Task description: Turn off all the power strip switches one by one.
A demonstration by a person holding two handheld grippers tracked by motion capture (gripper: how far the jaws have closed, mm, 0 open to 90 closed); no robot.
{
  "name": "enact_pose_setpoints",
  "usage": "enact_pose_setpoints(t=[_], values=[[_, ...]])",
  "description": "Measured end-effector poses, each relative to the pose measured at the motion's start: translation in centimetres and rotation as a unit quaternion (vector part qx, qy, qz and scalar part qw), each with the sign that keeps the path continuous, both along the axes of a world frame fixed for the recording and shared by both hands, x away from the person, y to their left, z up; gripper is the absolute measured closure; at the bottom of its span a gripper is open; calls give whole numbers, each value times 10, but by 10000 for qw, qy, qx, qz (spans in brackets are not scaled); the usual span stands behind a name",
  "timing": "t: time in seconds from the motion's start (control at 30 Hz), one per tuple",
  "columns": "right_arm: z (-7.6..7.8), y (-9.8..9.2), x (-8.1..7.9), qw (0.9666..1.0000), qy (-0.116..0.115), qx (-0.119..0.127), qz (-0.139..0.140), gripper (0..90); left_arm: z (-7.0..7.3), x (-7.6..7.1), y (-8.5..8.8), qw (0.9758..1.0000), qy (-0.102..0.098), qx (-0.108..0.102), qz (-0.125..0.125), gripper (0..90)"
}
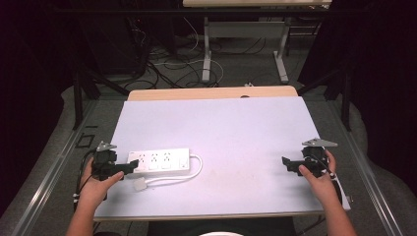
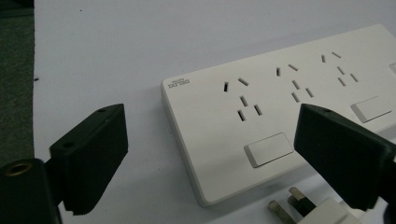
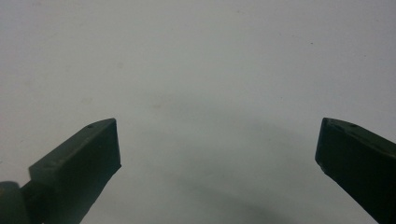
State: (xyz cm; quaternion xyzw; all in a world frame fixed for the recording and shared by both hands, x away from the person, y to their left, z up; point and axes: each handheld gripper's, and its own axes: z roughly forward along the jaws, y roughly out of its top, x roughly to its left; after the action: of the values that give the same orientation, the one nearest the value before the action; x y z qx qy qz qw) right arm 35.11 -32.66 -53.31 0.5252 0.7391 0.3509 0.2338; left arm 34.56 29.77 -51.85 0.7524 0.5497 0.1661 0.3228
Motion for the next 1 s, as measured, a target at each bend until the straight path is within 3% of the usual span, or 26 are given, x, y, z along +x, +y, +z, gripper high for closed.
enact_pose_setpoints(t=[0.03,0.17,0.3,0.37,0.57,0.73,0.8,1.0], values=[[1,1,0,10000,76,15,44,0,0,0,-1,10000,4,8,-14,165],[0,2,1,9998,173,18,91,0,2,1,-4,9997,147,109,-153,173],[-1,2,1,9996,239,-31,138,0,7,2,-8,9993,277,82,-217,207],[-1,2,1,9996,239,-63,153,0,11,2,-9,9988,414,70,-261,236],[-2,2,1,9995,254,-90,193,0,16,2,-16,9985,461,51,-299,271],[-2,4,1,9995,270,-60,172,0,21,4,-22,9968,721,-42,-347,305],[-3,4,1,9995,267,-54,166,0,21,5,-26,9971,658,-41,-370,305],[-2,5,1,9995,267,-63,163,0,22,9,-36,9957,818,-26,-444,345]])
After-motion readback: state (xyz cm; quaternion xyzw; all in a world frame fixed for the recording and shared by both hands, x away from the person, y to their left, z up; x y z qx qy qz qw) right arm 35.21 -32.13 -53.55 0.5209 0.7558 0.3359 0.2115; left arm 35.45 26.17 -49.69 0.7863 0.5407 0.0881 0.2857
